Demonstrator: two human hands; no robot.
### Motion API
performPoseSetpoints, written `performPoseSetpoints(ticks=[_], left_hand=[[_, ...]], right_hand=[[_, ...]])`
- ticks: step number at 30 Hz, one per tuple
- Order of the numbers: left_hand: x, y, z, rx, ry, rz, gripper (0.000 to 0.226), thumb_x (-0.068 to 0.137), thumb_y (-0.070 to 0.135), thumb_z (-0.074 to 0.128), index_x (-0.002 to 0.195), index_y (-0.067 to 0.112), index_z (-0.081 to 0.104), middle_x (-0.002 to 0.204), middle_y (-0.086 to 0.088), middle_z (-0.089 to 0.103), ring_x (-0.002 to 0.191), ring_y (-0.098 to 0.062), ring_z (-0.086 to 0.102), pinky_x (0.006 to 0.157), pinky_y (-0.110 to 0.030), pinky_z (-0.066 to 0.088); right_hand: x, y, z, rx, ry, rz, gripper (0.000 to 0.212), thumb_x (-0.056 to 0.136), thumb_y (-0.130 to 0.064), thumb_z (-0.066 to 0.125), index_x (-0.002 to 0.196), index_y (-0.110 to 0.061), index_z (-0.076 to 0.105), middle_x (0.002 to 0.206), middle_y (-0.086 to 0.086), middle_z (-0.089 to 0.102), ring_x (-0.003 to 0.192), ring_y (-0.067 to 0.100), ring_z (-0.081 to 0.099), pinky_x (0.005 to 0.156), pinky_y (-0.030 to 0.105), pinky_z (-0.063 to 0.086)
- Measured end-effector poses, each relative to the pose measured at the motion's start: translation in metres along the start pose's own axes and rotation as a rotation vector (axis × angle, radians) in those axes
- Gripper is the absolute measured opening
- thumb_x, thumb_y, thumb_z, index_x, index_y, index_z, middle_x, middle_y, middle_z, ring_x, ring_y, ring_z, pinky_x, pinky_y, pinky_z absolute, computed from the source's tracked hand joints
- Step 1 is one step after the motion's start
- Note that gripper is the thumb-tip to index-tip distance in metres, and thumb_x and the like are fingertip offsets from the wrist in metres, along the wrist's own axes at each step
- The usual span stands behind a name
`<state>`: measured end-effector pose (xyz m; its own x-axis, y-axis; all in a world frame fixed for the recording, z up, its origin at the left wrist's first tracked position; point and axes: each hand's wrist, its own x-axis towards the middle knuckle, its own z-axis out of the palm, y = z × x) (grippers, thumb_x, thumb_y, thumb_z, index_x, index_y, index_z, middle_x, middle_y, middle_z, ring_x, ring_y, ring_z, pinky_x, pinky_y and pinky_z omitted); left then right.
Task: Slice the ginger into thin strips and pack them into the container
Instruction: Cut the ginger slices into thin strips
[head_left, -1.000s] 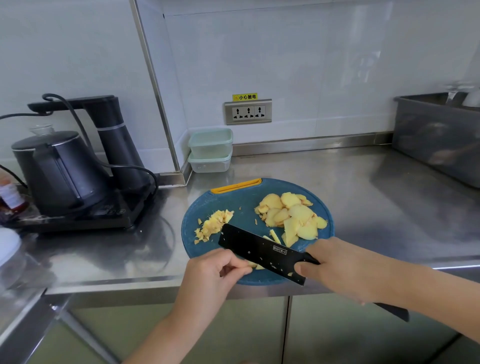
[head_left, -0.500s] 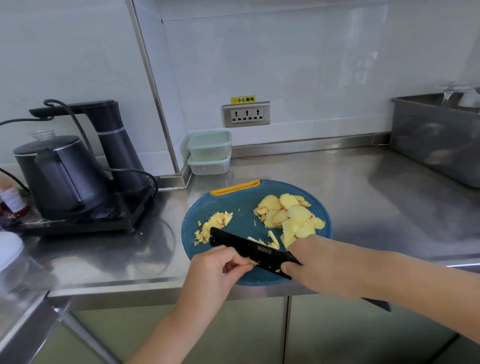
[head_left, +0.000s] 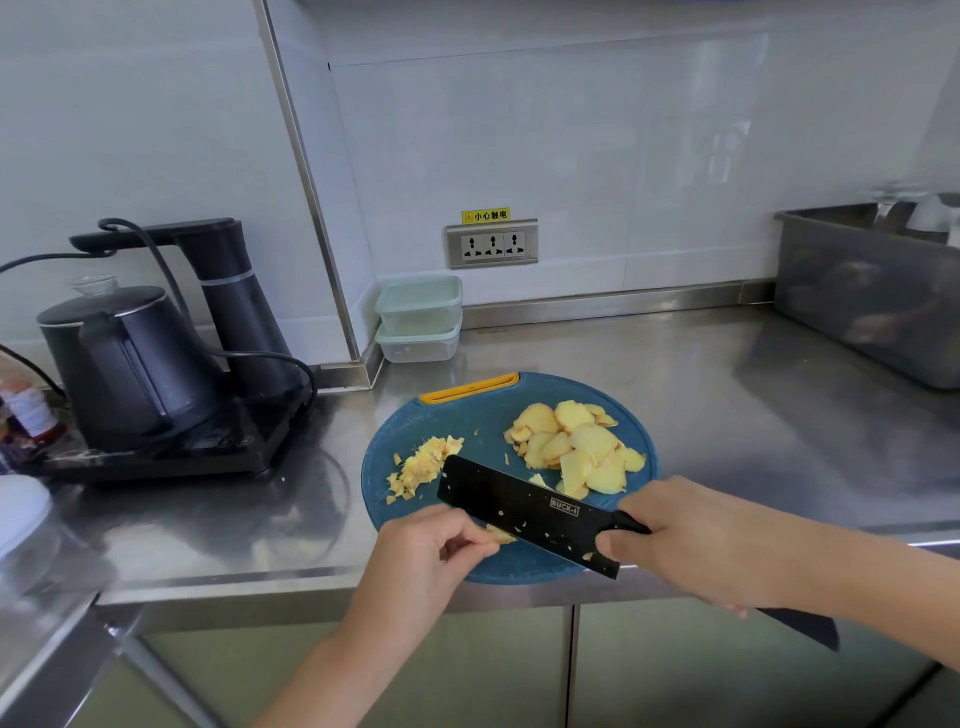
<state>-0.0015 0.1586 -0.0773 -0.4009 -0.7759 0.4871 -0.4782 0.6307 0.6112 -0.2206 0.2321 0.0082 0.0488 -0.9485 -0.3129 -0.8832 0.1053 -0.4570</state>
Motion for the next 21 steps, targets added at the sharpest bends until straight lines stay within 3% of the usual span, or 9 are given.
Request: performPoseSetpoints(ticks=[5,10,16,21], left_hand=[[-0.0002,-0.0001,0.0007,-0.034,0.009,-0.028,0.014,0.070,0.013,0.081,0.070,0.025,0.073,0.067,0.019,0.065,0.065,0.003,0.058,0.057,-0.005,0.041],[0.0001,0.0003,0.0016,-0.042,-0.001,-0.054,0.014,0.070,0.012,0.082,0.068,0.023,0.073,0.067,0.017,0.066,0.064,0.003,0.058,0.057,-0.005,0.041],[0.0011,0.0023,0.0013,-0.044,-0.012,-0.081,0.015,0.071,0.010,0.081,0.067,0.022,0.073,0.067,0.015,0.067,0.062,0.003,0.057,0.057,-0.005,0.039],[0.0007,0.0040,0.0011,-0.030,-0.020,-0.096,0.014,0.071,0.011,0.081,0.067,0.022,0.073,0.066,0.015,0.066,0.062,0.004,0.057,0.056,-0.006,0.040]], right_hand=[[0.0012,-0.0007,0.0017,-0.043,-0.024,-0.024,0.031,0.099,-0.036,0.045,0.079,-0.013,0.051,0.062,-0.003,0.044,0.032,0.003,0.040,0.037,0.013,0.031],[0.0062,0.0039,0.0068,-0.055,-0.010,-0.030,0.031,0.098,-0.037,0.045,0.075,-0.018,0.048,0.066,-0.003,0.047,0.050,0.006,0.039,0.049,0.018,0.033],[0.0048,0.0010,0.0025,-0.066,-0.051,-0.028,0.030,0.100,-0.034,0.043,0.081,-0.011,0.050,0.061,-0.002,0.042,0.032,0.005,0.038,0.037,0.015,0.031],[0.0082,-0.0017,0.0029,-0.122,-0.050,-0.022,0.033,0.100,-0.035,0.043,0.076,-0.013,0.048,0.061,-0.002,0.044,0.031,0.005,0.039,0.036,0.014,0.030]])
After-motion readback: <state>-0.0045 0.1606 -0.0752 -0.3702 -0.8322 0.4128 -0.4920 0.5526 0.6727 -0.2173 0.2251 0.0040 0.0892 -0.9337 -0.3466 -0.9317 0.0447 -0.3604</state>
